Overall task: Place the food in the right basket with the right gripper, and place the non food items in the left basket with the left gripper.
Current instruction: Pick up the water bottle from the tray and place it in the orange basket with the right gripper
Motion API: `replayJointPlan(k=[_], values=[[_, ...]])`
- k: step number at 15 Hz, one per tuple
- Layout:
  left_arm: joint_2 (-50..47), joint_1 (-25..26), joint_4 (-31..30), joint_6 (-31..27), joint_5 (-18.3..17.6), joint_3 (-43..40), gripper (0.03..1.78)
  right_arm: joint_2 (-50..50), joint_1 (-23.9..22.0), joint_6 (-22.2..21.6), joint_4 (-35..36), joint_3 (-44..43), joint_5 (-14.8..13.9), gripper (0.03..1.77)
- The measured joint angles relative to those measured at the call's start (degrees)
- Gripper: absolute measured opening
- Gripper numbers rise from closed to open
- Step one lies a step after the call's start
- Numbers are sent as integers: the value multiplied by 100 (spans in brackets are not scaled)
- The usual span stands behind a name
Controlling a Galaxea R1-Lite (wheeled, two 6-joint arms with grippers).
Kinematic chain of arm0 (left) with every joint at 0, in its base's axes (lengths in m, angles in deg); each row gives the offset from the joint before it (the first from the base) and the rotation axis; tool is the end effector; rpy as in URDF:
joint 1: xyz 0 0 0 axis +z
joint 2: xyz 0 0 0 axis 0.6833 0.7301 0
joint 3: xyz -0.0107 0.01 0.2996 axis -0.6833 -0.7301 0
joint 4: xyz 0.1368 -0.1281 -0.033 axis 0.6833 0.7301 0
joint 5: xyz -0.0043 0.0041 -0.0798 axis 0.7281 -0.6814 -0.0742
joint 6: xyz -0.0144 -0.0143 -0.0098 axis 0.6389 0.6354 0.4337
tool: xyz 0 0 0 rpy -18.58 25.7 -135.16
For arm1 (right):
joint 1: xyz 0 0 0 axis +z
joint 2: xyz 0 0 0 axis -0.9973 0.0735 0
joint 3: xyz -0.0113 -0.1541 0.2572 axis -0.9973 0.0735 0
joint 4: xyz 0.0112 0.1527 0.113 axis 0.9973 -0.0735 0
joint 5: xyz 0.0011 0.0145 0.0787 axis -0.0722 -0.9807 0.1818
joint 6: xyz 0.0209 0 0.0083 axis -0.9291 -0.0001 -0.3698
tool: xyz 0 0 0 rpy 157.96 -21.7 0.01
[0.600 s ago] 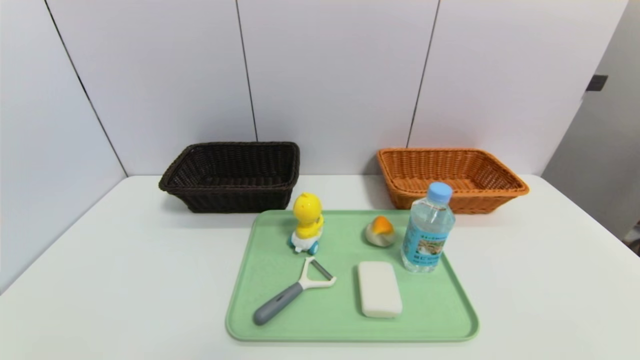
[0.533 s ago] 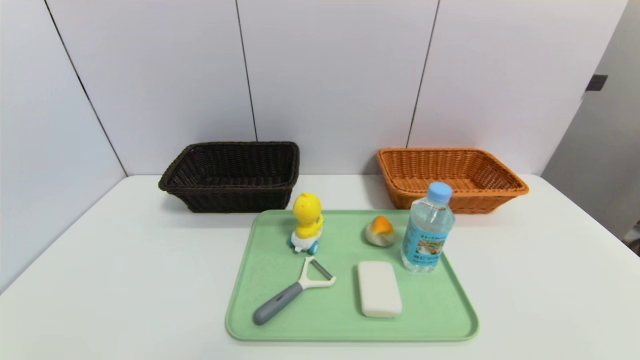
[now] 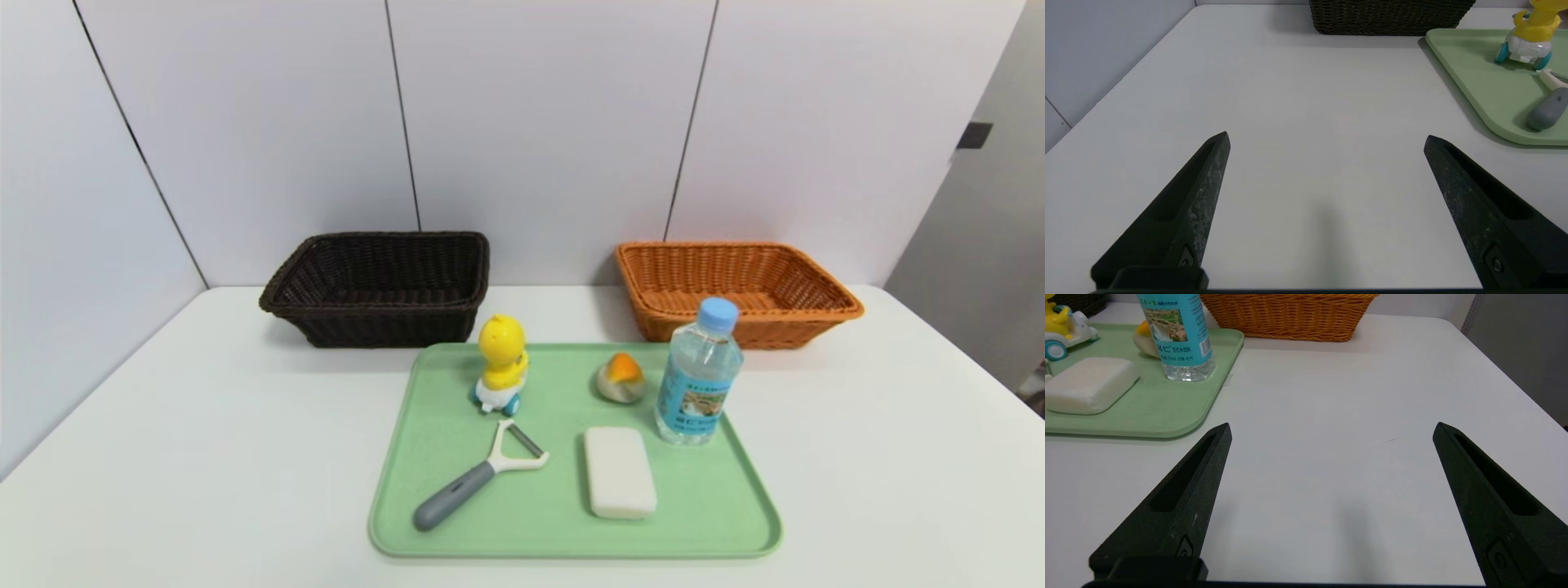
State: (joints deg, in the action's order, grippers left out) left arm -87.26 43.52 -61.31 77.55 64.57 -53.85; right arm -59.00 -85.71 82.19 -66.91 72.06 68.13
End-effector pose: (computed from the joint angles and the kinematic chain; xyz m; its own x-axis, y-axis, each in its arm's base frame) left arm -0.0228 0.0000 0.0762 0.9999 0.0133 0.0081 -0.0131 0.9996 -0.0246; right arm -0.0228 0.0000 0.0747 1.0000 0.0051 -0.0077 -0.0055 0.9987 -0.0513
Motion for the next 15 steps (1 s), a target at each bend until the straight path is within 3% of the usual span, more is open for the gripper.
replayJointPlan(k=[9,12,15], values=[[0,0,0,63,30,0,169,7,9,141,44,-121,171,170],[12,0,123,-122,-87,167,169,391,4,69,-41,-785,344,170],[421,2,680,-135,-173,1102,169,1631,-10,-286,-55,-1924,484,170]])
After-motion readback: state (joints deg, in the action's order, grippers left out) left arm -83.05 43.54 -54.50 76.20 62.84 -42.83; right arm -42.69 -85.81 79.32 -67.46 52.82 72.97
